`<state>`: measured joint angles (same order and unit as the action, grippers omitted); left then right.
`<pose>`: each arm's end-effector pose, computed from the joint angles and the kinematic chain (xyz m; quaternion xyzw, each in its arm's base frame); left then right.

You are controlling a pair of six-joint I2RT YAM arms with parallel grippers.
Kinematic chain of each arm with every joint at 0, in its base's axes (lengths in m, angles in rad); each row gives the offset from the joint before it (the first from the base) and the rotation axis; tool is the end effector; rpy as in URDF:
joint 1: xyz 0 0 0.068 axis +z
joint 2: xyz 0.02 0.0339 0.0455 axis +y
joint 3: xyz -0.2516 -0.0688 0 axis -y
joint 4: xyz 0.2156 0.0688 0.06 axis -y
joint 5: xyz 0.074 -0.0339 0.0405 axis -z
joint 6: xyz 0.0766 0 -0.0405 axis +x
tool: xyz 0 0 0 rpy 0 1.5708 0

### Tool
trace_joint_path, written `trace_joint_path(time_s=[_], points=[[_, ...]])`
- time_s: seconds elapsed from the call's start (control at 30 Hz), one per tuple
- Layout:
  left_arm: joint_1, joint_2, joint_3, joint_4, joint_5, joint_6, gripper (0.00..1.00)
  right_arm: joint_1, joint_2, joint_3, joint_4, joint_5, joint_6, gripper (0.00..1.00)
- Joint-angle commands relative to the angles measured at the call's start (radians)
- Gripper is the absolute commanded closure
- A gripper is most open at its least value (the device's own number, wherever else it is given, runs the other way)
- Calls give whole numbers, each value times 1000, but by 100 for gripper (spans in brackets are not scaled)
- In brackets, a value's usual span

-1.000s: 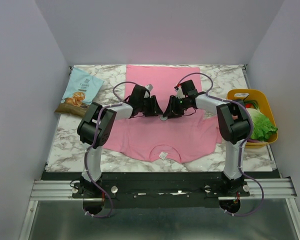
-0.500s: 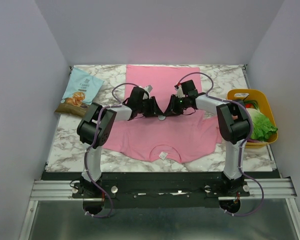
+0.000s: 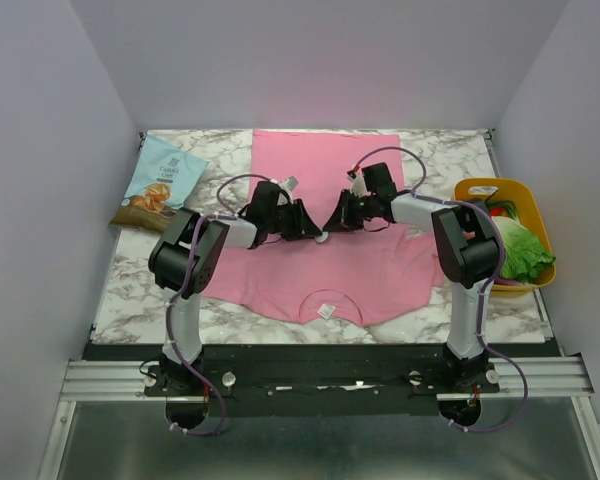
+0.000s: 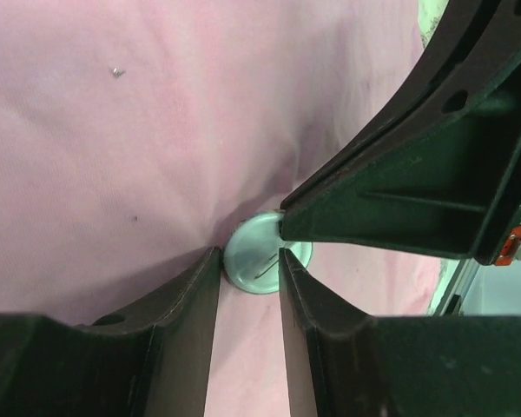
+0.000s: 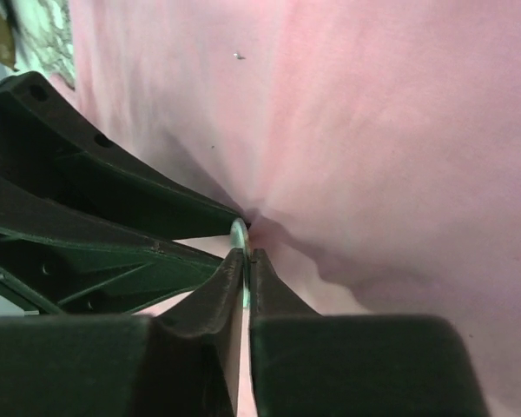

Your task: Pin the brooch onto the clothing

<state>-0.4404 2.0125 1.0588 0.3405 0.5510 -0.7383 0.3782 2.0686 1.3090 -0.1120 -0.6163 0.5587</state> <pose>0.3584 -0.2133 0.1197 -0.0028 0.8632 -0.4471 0.2344 0.3792 0.1983 0.1251 -0.0228 0.9010 0.4016 0.1626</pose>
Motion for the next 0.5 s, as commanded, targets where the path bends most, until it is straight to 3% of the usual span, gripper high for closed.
trace_joint_path(time_s=[0.0,0.33,0.47], points=[[12,-76,-52,64,47,-12,58,1,-27,-27,87,-71,14,96],[34,-274,-120,51,27,22,53,1,-177,-70,87,-59,-42,99],[40,-423,-146,17,14,51,48,-1,-257,-91,81,-45,-95,99]])
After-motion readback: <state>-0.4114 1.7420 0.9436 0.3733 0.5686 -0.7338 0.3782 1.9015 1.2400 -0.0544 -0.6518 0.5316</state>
